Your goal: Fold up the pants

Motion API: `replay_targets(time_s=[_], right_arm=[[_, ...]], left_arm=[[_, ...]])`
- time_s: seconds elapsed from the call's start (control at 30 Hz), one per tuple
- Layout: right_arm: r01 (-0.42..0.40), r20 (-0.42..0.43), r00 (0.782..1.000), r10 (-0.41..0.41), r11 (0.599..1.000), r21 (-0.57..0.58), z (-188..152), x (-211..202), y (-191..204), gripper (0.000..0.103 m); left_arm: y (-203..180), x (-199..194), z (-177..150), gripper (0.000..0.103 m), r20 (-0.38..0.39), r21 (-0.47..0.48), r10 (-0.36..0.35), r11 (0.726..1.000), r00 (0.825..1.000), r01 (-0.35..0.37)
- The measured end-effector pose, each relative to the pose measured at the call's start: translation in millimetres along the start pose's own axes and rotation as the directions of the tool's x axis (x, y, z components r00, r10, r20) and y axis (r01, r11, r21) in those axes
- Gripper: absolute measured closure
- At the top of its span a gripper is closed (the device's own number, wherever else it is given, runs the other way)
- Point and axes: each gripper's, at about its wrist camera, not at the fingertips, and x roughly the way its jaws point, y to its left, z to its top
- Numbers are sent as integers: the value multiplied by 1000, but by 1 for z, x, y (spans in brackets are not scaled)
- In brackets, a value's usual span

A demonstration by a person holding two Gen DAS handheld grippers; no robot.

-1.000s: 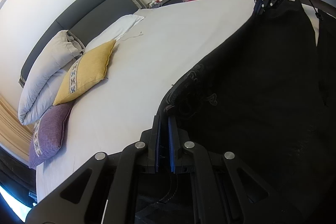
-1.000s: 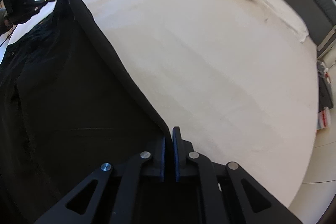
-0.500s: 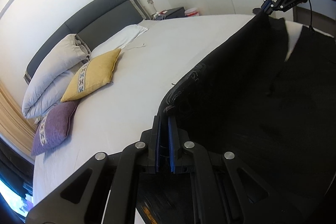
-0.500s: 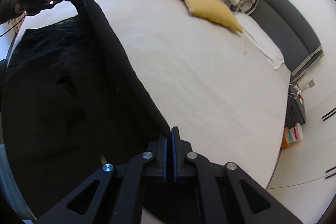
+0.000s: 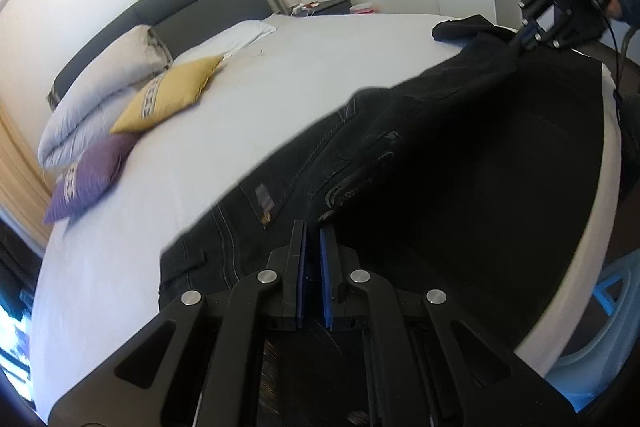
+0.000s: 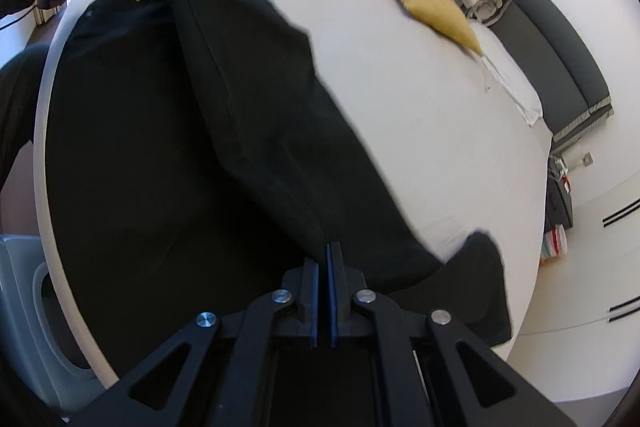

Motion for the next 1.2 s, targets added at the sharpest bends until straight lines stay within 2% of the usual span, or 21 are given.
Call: replay_targets(time_s=[0.27, 0.4, 0.6, 0.8, 0.93, 0.97, 1.03, 1.07, 1.2], right_arm=[[9, -2, 1000, -9, 999, 41, -13, -12, 30, 98], [18, -24, 1000, -17, 1000, 24, -17, -14, 41, 98], [16, -27, 999, -16, 1000, -12, -17, -22, 62, 98], [0, -16, 1000, 0, 1000, 18, -23, -26, 70, 98], [5, 7, 1000, -5, 999, 48, -24, -35, 72, 98], [4, 14, 1000, -4, 998, 62, -24, -38, 71, 98], [-4, 38, 999, 0, 995, 95, -21, -46, 63, 98], [-6, 46, 999, 1, 994, 107, -19, -49, 58, 98], [-15, 67, 998, 6, 990, 143, -15, -53, 50, 98]], left_arm=[[-45, -29, -44, 98, -14, -38, 43, 998, 999, -44], [-59, -40, -65, 99, -24, -66, 50, 996, 998, -52], [-55, -56, -84, 101, -48, -72, 72, 995, 996, -75], [-49, -77, -101, 102, -58, -109, 84, 990, 995, -90], [-61, -86, -108, 102, -55, -74, 83, 993, 995, -87], [-57, -81, -99, 101, -54, -63, 84, 994, 995, -87], [-65, -76, -93, 101, -67, -2, 129, 992, 989, -129], [-59, -67, -80, 101, -77, 19, 144, 990, 987, -143], [-52, -48, -61, 101, -98, 110, 224, 971, 970, -214]])
